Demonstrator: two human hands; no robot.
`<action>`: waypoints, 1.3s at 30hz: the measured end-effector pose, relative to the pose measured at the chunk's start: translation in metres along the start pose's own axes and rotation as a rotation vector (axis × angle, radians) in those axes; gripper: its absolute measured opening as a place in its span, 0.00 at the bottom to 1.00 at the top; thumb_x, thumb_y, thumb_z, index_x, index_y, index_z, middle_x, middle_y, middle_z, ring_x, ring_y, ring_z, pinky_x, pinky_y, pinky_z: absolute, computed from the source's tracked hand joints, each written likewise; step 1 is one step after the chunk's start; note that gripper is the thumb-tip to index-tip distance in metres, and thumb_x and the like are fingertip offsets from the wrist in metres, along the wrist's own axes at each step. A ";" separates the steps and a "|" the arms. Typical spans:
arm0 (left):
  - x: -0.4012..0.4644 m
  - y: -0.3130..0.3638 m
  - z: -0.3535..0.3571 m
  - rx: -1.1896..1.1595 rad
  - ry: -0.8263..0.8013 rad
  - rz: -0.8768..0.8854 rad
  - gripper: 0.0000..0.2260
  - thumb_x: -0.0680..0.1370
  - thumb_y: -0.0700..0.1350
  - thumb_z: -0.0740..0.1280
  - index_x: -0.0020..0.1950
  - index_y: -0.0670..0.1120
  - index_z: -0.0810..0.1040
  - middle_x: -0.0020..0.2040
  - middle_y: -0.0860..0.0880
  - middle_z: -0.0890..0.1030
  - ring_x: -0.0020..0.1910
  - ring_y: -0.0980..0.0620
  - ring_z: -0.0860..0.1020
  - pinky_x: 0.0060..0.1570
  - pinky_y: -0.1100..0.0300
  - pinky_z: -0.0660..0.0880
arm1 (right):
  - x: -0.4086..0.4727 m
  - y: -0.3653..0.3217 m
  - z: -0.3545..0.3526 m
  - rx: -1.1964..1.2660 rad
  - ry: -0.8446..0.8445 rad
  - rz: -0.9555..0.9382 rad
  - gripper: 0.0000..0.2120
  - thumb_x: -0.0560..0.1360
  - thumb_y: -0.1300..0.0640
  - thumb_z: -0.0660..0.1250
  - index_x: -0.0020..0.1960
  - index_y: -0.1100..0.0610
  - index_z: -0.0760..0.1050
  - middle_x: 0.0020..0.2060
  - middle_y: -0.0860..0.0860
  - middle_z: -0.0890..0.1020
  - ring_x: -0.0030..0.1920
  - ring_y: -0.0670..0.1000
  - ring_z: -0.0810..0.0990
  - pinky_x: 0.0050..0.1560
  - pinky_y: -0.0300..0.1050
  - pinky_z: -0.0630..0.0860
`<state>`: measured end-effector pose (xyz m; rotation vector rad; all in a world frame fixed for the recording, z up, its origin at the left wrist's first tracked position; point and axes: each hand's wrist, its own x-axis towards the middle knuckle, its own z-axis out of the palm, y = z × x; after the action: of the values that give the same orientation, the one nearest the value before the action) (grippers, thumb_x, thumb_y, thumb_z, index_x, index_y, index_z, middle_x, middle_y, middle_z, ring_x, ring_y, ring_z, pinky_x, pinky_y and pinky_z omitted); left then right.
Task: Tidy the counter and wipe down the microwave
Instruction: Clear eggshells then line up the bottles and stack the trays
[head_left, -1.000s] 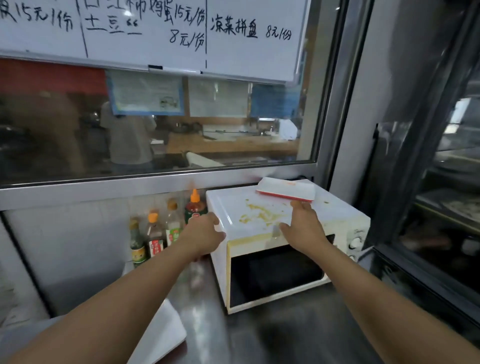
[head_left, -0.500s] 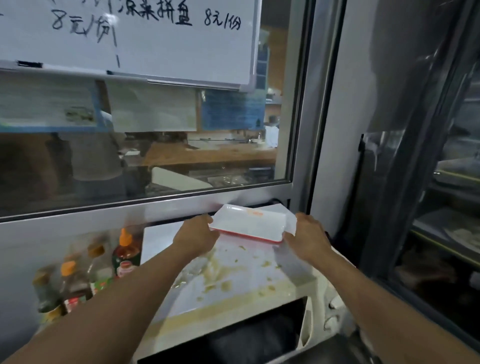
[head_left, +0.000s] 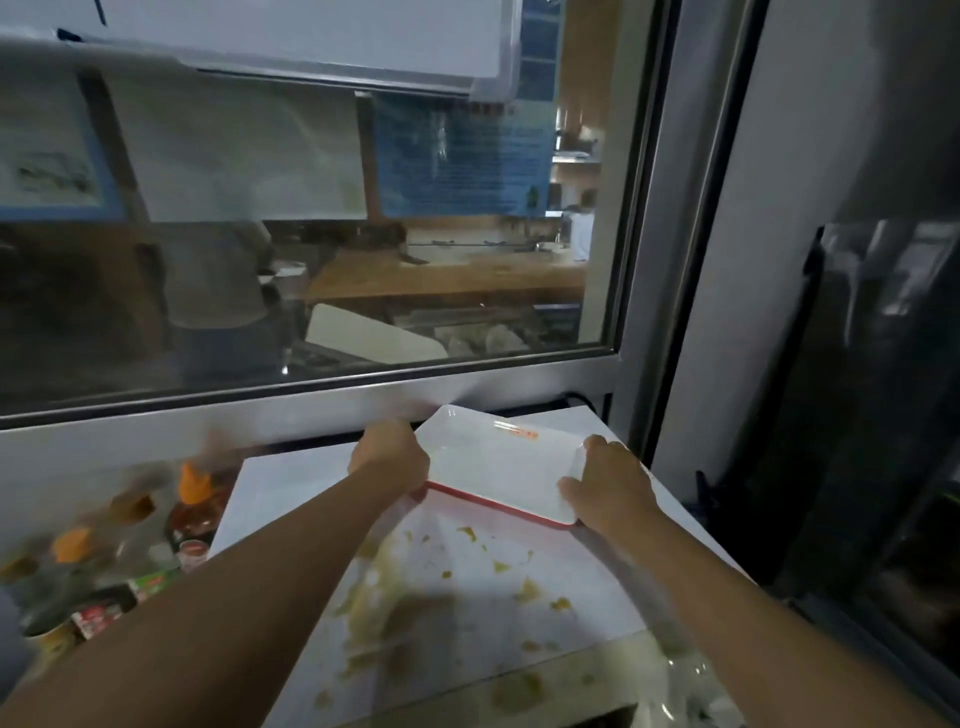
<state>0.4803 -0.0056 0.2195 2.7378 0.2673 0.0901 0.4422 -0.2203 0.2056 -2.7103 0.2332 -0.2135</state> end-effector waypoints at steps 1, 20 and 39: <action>0.002 -0.001 0.000 0.001 -0.008 -0.012 0.04 0.73 0.36 0.65 0.45 0.40 0.78 0.48 0.42 0.81 0.47 0.43 0.79 0.42 0.57 0.73 | 0.002 -0.001 0.001 0.004 -0.003 0.007 0.16 0.74 0.57 0.64 0.59 0.61 0.69 0.56 0.58 0.74 0.59 0.58 0.73 0.52 0.47 0.72; -0.051 -0.075 -0.064 -0.207 0.093 -0.127 0.11 0.72 0.36 0.65 0.53 0.37 0.79 0.53 0.40 0.81 0.54 0.42 0.78 0.49 0.55 0.74 | -0.033 -0.069 -0.012 0.172 0.045 -0.125 0.10 0.70 0.69 0.60 0.51 0.66 0.72 0.53 0.62 0.76 0.54 0.61 0.75 0.45 0.43 0.68; -0.269 -0.317 -0.175 -0.232 0.164 -0.421 0.11 0.71 0.35 0.67 0.52 0.34 0.80 0.53 0.38 0.81 0.54 0.41 0.79 0.50 0.53 0.76 | -0.247 -0.259 0.042 0.171 -0.100 -0.398 0.13 0.68 0.69 0.62 0.33 0.57 0.62 0.44 0.59 0.76 0.45 0.59 0.73 0.39 0.40 0.62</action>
<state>0.1443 0.2935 0.2524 2.3915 0.8167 0.2145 0.2433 0.0776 0.2458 -2.5617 -0.3423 -0.2002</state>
